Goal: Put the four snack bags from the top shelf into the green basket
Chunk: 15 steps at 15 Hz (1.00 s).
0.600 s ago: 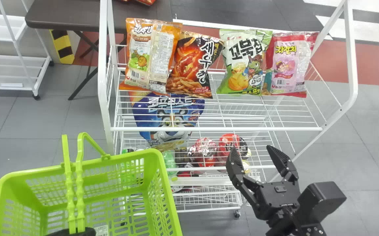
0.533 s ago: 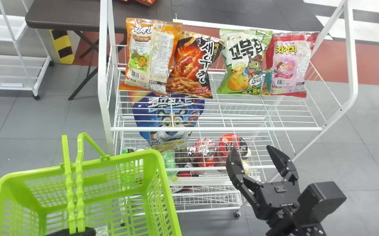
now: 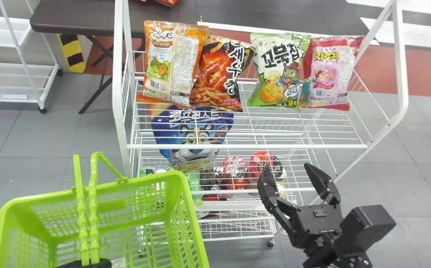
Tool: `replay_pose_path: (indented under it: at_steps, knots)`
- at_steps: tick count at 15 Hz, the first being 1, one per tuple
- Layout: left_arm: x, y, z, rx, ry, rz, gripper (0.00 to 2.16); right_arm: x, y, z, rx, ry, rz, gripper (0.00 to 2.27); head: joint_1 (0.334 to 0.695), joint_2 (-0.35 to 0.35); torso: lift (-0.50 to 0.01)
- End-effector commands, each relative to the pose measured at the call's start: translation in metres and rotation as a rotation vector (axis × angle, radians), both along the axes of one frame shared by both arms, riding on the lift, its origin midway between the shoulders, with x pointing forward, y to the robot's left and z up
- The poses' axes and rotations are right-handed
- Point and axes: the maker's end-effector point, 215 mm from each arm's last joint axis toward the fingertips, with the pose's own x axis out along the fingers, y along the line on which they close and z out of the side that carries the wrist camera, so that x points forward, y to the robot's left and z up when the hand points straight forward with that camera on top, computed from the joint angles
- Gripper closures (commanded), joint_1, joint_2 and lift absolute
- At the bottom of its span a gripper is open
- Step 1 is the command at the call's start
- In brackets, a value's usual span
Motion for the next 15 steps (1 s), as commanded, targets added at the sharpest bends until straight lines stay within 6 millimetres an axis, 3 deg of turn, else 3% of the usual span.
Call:
replay_pose_path:
  at_steps: [1,4,8,10,15]
  knots:
    - [-0.002,0.0,0.003,-0.008,-0.004,-0.007,2.15,0.001,0.002,0.0,0.006,0.0,0.002,0.14,0.695,-0.177,-0.003]
    - [-0.002,0.0,0.004,-0.009,-0.006,-0.009,2.15,0.01,0.003,0.003,0.011,-0.003,0.004,0.14,0.695,-0.17,-0.003]
    - [0.004,-0.001,0.011,-0.021,-0.031,-0.014,2.15,0.056,0.027,-0.005,0.056,0.032,0.043,0.14,0.695,-0.155,-0.003]
    - [0.007,-0.001,0.014,-0.021,-0.042,-0.014,2.15,0.084,0.054,-0.016,0.083,0.086,0.09,0.14,0.695,-0.121,-0.003]
    - [0.015,0.001,0.017,-0.03,-0.056,-0.006,2.15,0.155,0.131,0.003,0.091,0.062,0.221,0.14,0.695,0.003,-0.003]
